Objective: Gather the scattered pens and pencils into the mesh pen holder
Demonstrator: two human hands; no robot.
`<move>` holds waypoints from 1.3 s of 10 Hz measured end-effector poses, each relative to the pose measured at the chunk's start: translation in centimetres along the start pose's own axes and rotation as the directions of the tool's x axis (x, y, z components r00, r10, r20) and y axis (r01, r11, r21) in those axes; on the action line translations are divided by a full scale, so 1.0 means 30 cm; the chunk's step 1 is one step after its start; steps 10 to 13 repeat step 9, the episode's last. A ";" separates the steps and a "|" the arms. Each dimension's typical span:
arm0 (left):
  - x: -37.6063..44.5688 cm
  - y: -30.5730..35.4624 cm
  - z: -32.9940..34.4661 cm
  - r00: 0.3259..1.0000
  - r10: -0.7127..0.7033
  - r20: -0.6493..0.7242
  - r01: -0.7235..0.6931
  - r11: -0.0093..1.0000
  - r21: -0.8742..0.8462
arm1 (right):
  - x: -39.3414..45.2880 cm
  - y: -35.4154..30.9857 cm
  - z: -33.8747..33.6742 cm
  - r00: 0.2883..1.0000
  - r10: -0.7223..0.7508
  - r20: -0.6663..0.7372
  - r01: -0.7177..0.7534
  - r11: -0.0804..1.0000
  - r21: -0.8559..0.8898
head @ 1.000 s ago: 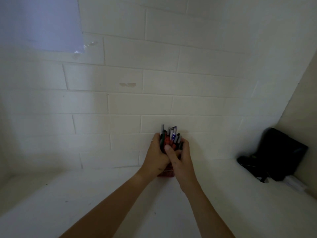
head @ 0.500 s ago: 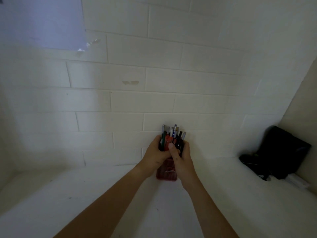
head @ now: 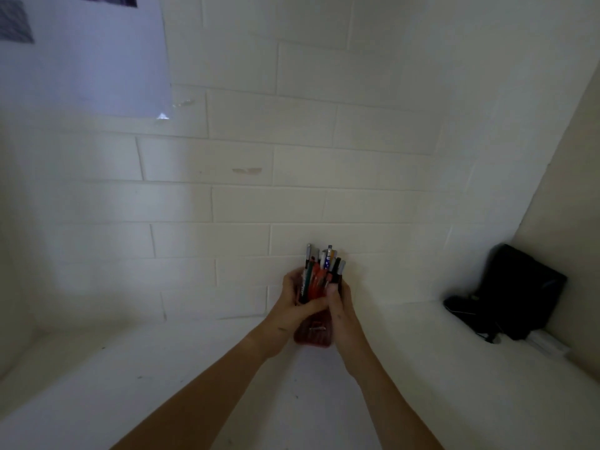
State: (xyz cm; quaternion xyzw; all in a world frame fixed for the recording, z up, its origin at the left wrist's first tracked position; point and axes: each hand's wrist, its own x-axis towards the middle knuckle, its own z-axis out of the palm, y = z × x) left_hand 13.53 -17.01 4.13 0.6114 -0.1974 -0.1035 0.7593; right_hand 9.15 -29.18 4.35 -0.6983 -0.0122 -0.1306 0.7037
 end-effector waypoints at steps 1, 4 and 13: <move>-0.008 0.002 -0.003 0.999 0.024 -0.048 -0.024 1.000 -0.006 | 0.003 -0.001 -0.022 0.999 0.000 -0.034 -0.002 0.999 -0.045; 0.000 -0.005 0.004 0.988 -0.035 -0.149 0.046 0.996 0.072 | 0.008 0.006 -0.028 0.998 0.032 -0.045 -0.039 0.986 -0.163; -0.116 0.186 0.081 0.926 0.011 -0.376 0.124 0.935 0.332 | -0.062 -0.198 -0.092 0.984 0.110 -0.143 -0.156 0.918 -0.365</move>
